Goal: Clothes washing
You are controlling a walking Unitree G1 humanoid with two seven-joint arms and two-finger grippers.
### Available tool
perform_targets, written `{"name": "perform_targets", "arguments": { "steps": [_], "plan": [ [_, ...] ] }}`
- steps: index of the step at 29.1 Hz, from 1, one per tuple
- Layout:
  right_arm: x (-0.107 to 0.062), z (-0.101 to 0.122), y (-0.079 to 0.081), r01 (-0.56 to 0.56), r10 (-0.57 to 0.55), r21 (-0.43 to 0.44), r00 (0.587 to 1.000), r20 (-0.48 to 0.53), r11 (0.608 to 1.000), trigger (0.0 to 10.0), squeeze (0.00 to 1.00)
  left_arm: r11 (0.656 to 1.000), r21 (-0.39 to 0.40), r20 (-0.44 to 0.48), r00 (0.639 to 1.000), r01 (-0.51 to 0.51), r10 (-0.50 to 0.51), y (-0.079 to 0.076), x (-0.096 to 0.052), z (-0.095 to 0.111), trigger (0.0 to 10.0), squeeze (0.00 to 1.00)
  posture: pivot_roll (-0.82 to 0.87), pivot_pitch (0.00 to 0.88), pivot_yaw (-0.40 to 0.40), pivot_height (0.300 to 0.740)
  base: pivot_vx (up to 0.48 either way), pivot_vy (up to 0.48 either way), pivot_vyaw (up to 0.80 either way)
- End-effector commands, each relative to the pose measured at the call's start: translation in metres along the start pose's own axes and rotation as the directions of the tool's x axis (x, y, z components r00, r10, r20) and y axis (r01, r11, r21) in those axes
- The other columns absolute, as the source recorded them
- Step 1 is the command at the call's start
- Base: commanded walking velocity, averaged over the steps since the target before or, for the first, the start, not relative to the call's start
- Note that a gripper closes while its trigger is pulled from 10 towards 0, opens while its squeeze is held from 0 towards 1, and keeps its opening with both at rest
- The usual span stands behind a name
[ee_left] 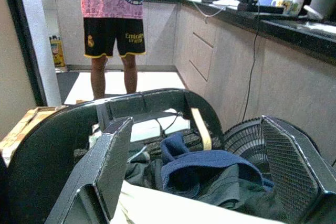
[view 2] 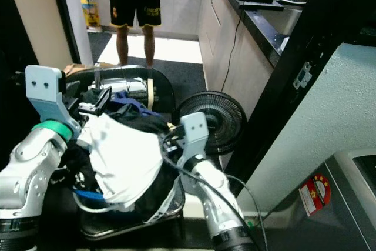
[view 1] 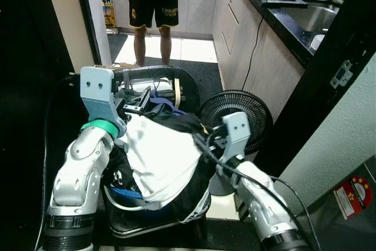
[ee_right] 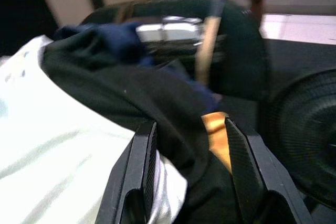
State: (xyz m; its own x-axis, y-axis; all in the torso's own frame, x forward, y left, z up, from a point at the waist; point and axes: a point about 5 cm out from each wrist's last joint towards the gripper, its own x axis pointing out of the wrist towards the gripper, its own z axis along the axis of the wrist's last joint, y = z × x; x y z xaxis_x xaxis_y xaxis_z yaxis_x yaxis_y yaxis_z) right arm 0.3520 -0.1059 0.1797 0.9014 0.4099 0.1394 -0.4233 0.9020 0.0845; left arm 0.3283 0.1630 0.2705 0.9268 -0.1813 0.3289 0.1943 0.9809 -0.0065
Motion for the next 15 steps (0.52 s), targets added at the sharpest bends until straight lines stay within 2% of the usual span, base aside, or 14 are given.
{"name": "perform_targets", "arguments": {
  "steps": [1,4,9,12,15],
  "plan": [
    [-0.002,-0.002,-0.007,0.034,-0.034,0.017,0.999,-0.005,0.999,10.0,0.0,1.0,-0.01,-0.015,1.0,0.001,-0.001,-0.001,-0.001,-0.002,10.0,0.0,-0.02,0.11,-0.035,0.74,0.0,0.0,0.0],
    [-0.001,0.005,-0.013,0.038,-0.039,0.021,0.999,0.025,0.999,10.0,0.0,1.0,-0.015,-0.016,1.0,-0.001,0.0,-0.001,0.0,-0.001,10.0,0.0,-0.02,0.108,-0.034,0.74,0.0,0.0,0.0],
    [0.001,0.009,-0.008,-0.009,0.005,0.062,0.998,0.069,0.998,10.0,0.0,1.0,-0.018,-0.016,1.0,-0.003,0.002,-0.001,0.001,-0.001,10.0,0.0,-0.02,0.106,-0.035,0.74,0.0,0.0,0.0],
    [0.0,0.019,0.004,-0.118,0.098,0.136,0.985,0.144,0.984,10.0,0.0,1.0,-0.017,-0.017,1.0,-0.007,0.007,-0.001,0.001,-0.002,10.0,0.0,-0.02,0.102,-0.034,0.74,0.0,0.0,0.0],
    [0.0,0.017,0.0,-0.097,0.082,0.116,0.988,0.131,0.988,10.0,0.0,1.0,-0.016,-0.02,1.0,-0.006,0.005,-0.002,0.002,-0.003,10.0,0.0,-0.02,0.098,-0.034,0.74,0.0,0.0,0.0]
  ]
}}
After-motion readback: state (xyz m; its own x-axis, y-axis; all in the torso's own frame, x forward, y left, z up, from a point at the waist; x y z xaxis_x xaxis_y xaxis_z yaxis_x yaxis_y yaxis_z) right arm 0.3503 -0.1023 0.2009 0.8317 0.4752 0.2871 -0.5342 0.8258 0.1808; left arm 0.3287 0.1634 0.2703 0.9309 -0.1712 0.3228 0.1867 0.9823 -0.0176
